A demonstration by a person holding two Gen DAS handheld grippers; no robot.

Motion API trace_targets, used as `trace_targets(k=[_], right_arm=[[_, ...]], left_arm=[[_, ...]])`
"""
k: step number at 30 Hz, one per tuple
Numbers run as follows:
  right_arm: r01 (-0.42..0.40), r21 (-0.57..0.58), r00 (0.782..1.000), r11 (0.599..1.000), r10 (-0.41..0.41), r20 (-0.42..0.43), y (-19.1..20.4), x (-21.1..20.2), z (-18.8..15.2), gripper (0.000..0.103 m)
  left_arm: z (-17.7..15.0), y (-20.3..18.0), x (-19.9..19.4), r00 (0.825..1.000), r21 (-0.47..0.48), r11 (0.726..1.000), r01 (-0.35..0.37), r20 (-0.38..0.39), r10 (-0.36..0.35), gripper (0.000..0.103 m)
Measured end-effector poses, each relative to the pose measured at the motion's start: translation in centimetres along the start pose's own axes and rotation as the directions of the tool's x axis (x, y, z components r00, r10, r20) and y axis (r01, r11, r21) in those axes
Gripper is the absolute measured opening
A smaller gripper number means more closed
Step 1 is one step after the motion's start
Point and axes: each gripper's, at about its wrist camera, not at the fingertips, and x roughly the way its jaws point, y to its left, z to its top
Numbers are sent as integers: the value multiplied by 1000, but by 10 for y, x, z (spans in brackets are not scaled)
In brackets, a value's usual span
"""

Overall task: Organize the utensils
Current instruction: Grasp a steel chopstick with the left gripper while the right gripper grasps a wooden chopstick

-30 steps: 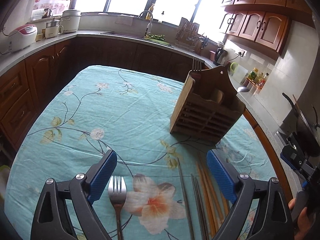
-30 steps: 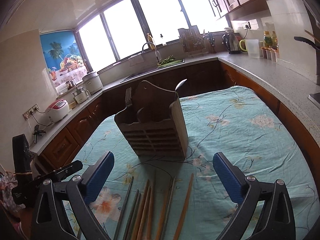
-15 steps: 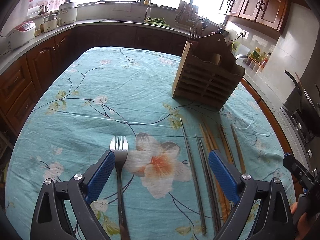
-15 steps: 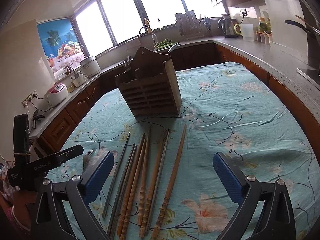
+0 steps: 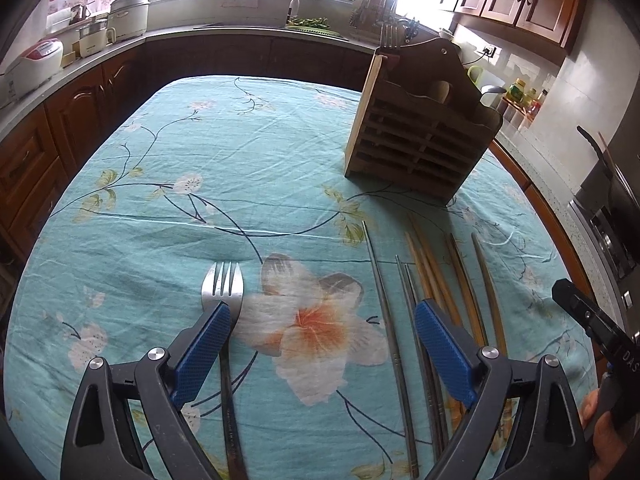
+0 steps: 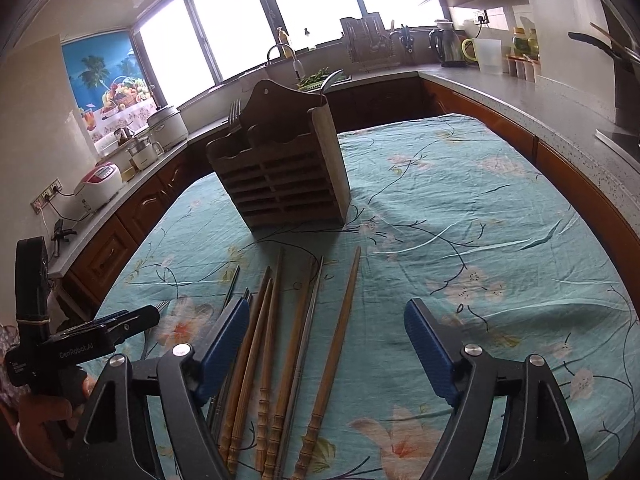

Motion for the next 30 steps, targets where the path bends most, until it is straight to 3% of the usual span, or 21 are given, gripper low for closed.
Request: trace_targets(k=[8,19,23,30], right_arm=[[20,17,999,1000,-19,-43,-6,23,7,59],[56,7,992,998,-55,-113,-13,59,15,44],[69,-10,989,998,-70,-130,-12,71,19,39],[88,-25,983,996,-91,-161,-13,92,23,30]], left_arm=[[13,-9,26,999,16,999,29,-34,-29,68],[37,-21,69,996,44,998,35,-89,-31,51],[42,-28,86,992,65,997,50,-115,-43,36],[47,-34,107,989,74,996,49,-143,-38,33]])
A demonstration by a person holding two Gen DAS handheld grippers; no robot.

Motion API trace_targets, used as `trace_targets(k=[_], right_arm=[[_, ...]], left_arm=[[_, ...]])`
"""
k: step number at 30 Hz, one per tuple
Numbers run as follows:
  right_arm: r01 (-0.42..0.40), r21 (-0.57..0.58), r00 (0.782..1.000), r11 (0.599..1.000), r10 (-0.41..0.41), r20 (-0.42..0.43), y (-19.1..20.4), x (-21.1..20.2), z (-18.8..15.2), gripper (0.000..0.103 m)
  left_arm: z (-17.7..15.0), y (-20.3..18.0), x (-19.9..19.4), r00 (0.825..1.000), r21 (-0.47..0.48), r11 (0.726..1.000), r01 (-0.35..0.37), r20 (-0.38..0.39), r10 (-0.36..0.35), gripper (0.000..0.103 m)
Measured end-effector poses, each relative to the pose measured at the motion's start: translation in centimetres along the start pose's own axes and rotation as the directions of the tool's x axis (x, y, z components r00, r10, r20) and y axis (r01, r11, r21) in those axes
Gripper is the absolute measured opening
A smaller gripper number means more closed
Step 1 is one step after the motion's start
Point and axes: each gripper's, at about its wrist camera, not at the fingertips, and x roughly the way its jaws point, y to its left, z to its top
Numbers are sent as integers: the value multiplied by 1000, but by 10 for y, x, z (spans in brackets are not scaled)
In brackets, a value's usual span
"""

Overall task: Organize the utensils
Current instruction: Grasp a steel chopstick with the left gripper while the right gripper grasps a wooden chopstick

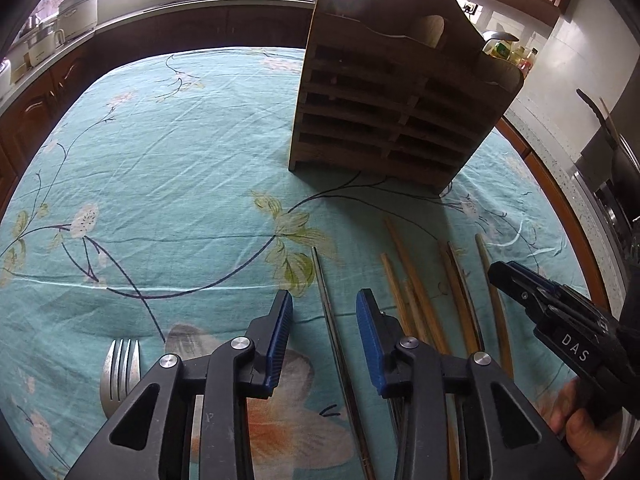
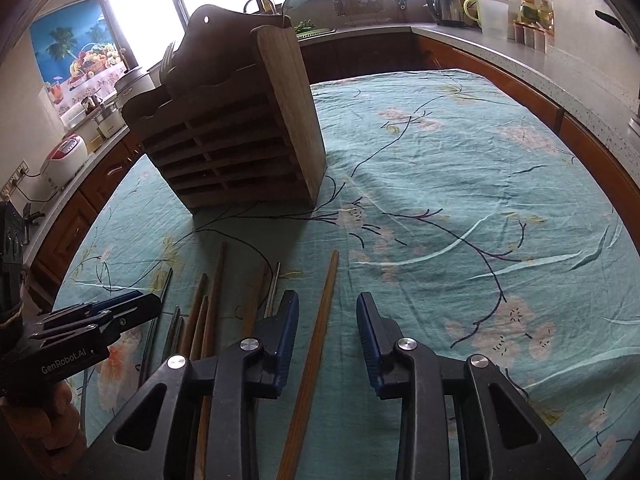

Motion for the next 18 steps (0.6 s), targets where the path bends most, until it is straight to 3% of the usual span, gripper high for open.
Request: trace_targets(k=[7,13,18], right_arm=[[35,-32,999,999,-35,-17,4,12,5,26],[77,-109,996,991,-80,-24,15,19,8,26],[103,-121,994,987,-106,-19,17,20,7,15]], left_arm=[[5,-11,13,999,57,997,-46,-4,46,31],[2,-27,22,993,140,983,-117,31,114,14],[-3,-31,23,993,151,982,-114,50,108,6]])
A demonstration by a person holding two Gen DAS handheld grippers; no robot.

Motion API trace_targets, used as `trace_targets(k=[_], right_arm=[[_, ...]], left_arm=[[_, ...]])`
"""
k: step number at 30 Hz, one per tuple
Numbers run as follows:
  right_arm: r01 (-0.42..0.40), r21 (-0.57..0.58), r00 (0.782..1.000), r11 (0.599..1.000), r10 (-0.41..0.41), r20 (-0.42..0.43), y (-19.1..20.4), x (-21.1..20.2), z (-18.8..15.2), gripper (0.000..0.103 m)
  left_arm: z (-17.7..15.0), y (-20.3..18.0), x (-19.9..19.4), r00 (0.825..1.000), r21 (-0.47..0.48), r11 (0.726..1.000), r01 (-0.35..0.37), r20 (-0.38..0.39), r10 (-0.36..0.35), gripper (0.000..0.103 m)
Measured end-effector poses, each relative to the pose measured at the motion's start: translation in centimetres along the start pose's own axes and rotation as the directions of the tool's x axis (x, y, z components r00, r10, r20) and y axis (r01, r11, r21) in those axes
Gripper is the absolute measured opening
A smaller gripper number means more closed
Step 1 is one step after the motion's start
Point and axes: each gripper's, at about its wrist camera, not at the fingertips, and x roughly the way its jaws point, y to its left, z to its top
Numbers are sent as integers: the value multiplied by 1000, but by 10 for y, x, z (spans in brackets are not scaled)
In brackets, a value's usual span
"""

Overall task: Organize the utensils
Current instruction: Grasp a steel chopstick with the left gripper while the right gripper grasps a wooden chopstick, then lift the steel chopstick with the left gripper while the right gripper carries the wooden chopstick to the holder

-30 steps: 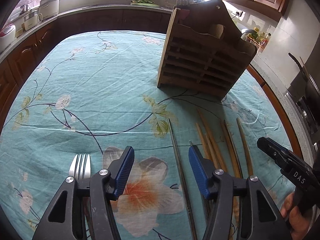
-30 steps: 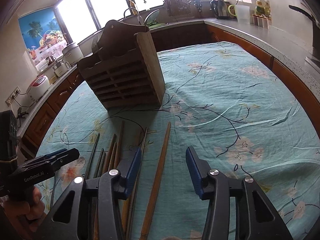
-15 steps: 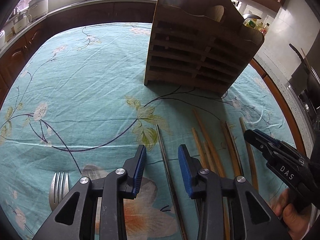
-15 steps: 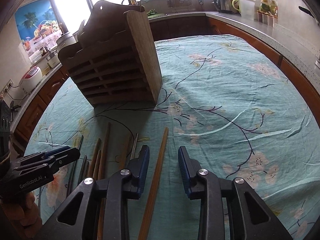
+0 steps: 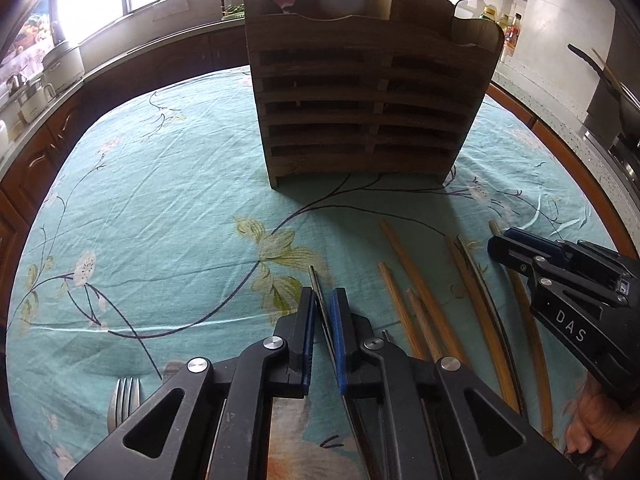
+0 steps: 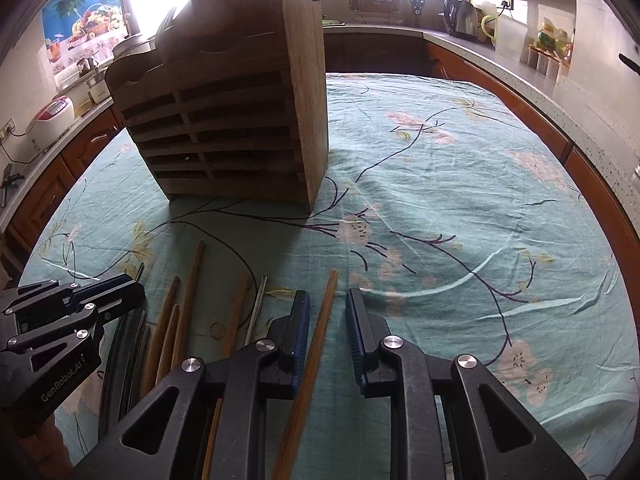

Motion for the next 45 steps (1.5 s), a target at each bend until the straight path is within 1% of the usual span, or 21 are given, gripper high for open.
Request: trace_targets(k=[2,5,11,15,22,25,32,38,45], right_arm=[[-2,-6,1000,1000,2,1,2,0,0,9],[-13,5,1000,1000,13,1,-1,1,1,8],[-82,85,997,993,82,7,-13,-7,-2,6],[-117,94,993,989,115,26,-12,-22,-3,5],[-169,106,984,980,160,83,-11,-54,-4,5],[-179,98,980,979,168,110,-8,-69,-4,5],[-202,97,971,974,187,152,-6,-95,-8,5],[-227,87,958,970,206,198,-5,-121,-8,5],[-249,60,939,967,226,259,0,-155,-5,5]], left_arm=[[-2,1,-1,1000,-4,1000,3,3,-3,5],[-3,5,-2,1000,-18,1000,26,2,-26,5],[-3,24,-11,995,-74,993,94,-13,-95,2],[-7,36,-25,990,-117,983,140,6,-141,2],[-15,55,-71,979,-157,967,200,82,-189,2],[-21,60,-93,974,-158,964,212,115,-195,2],[-35,67,-145,962,-141,962,236,174,-210,2],[-46,74,-189,944,-139,954,266,237,-229,2],[-57,76,-223,928,-116,952,284,284,-242,2]])
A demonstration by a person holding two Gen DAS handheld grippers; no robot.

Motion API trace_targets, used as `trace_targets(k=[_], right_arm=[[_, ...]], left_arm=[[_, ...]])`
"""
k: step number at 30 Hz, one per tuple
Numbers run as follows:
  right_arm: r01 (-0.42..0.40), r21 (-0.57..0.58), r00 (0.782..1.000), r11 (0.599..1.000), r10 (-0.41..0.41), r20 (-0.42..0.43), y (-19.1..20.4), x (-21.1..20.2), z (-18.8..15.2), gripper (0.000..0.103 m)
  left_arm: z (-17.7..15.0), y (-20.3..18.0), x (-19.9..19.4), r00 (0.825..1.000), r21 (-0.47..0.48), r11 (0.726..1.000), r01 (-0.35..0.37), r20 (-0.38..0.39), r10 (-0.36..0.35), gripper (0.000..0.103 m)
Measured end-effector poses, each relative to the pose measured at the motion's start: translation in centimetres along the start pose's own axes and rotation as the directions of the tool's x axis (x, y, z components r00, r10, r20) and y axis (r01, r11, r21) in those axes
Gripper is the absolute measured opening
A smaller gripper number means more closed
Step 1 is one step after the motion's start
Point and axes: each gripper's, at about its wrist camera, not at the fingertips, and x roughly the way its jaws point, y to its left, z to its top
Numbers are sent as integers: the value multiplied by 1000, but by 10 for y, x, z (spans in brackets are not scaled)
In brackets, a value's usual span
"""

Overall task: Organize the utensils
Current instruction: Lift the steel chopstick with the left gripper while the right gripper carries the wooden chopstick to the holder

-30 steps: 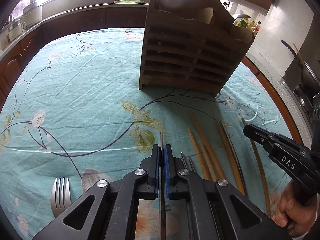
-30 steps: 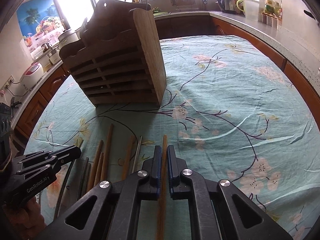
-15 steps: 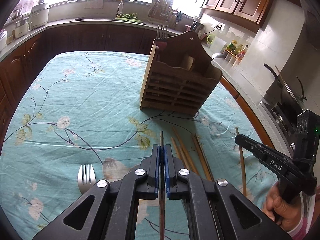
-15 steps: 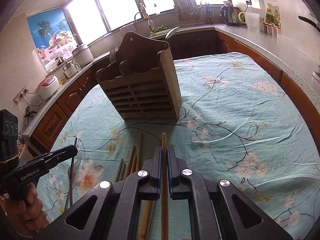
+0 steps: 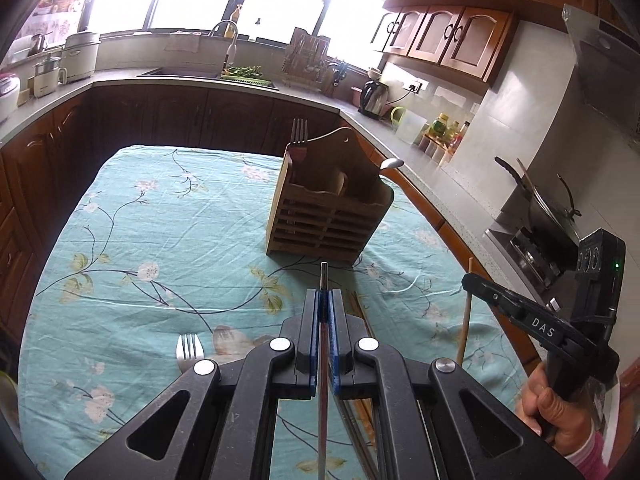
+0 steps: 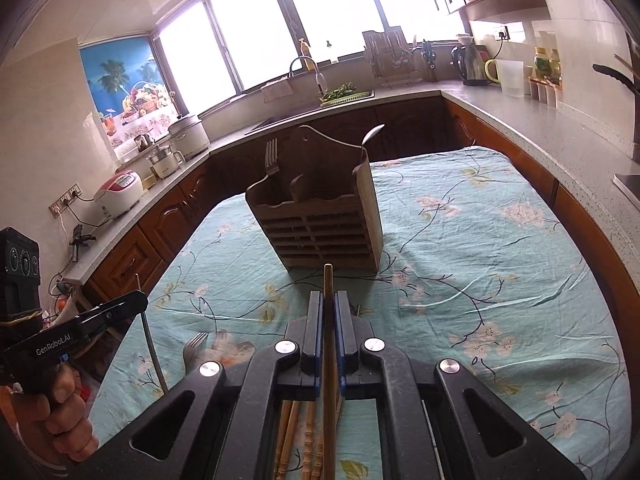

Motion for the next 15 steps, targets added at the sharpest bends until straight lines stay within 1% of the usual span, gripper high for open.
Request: trace_targets(k=[8,15], right_arm=[[-19,-17,998,1000,20,58,9,-22,15,5],[-24,-29,994,999,27,102,13,-30,32,5]], left_arm=[[4,-2,-26,999,11,1000,19,48,-19,2],[12,-4,-36,996,18,999,31,85,-32,2]])
